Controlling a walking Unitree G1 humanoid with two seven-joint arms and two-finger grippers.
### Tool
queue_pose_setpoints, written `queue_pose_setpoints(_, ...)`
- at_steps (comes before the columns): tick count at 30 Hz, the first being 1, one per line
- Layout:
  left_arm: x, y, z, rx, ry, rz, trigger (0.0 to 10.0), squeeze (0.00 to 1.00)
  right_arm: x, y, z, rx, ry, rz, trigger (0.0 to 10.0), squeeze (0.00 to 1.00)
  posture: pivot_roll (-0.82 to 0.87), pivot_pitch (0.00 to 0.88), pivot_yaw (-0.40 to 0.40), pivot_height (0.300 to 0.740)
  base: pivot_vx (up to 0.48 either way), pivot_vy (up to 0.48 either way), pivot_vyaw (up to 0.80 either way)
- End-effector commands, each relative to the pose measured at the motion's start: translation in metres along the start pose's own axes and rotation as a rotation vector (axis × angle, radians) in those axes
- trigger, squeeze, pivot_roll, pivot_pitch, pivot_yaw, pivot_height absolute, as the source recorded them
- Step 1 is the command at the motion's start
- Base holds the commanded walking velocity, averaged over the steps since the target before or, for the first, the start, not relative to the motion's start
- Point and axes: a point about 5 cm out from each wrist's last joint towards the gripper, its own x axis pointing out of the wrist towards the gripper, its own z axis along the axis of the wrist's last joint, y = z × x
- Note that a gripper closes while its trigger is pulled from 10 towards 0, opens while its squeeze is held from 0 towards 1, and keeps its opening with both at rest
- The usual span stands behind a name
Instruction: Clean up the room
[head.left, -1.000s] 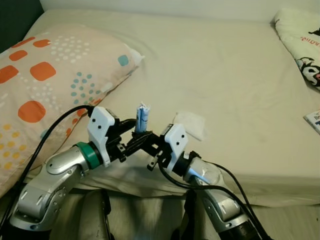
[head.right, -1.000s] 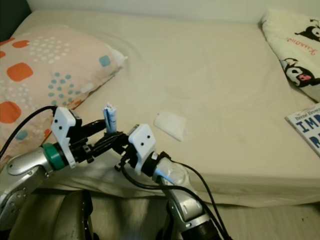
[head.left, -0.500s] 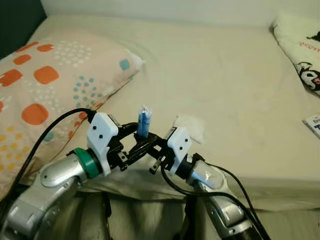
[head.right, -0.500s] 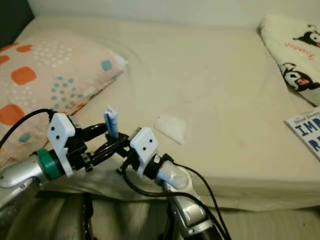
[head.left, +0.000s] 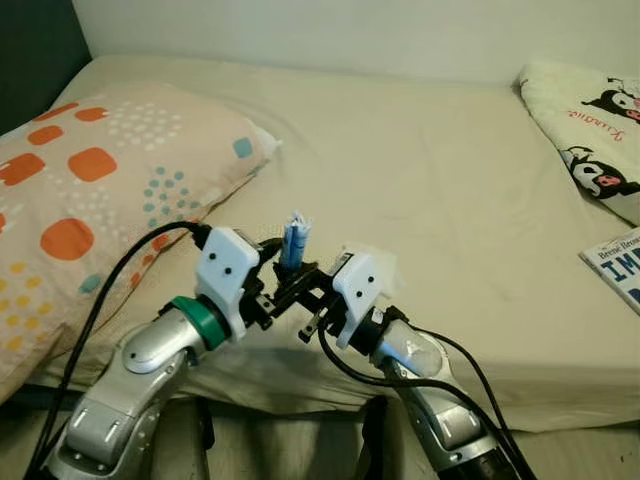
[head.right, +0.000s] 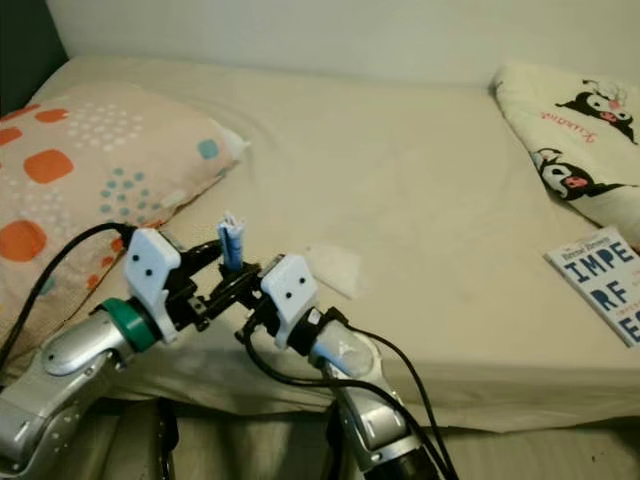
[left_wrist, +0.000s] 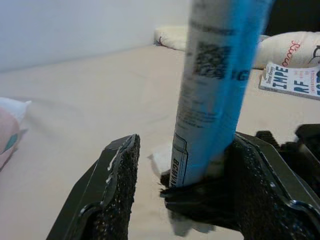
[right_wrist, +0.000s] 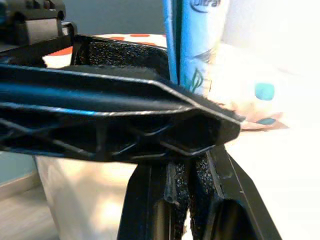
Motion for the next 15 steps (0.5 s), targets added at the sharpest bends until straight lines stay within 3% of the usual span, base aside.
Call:
queue_pose_setpoints(1,-0.001,0.004,-0.004,-0.006,0.009,0.022,6.3,0.0,0.001,0.004,0.004,-0.011,-0.026,0.022,10.0,0.0,0.19,0.0,-0.015,0.52,0.0,0.0,0.0)
queue_pose_setpoints(2,0.0,0.004,-0.005,-0.009,0.008,0.022,6.3,0.0,0.001,0.005,0.004,-0.012,-0.028,0.025,10.0,0.0,0.19,0.0,-0.015,0.52,0.0,0.0,0.0)
queue_pose_setpoints(3,0.001,0.004,-0.005,-0.01,0.003,0.019,3.1,0.0,0.002,0.006,0.004,-0.011,-0.032,0.03,10.0,0.0,0.19,0.0,-0.015,0.52,0.0,0.0,0.0)
queue_pose_setpoints(4,0.002,0.003,-0.003,-0.012,-0.008,0.006,0.9,0.0,0.004,0.009,0.005,-0.01,-0.037,0.036,10.0,0.0,0.19,0.0,-0.007,0.52,0.0,0.0,0.0)
queue_pose_setpoints(5,0.002,0.002,-0.002,-0.014,-0.013,0.001,0.0,0.0,0.004,0.009,0.005,-0.009,-0.038,0.039,10.0,0.0,0.19,0.0,-0.007,0.52,0.0,0.0,0.0)
queue_pose_setpoints(15,-0.001,-0.004,0.008,-0.069,-0.06,-0.068,0.0,0.0,0.004,0.009,-0.003,-0.017,-0.009,0.012,10.0,0.0,0.2,0.0,-0.003,0.52,0.0,0.0,0.0)
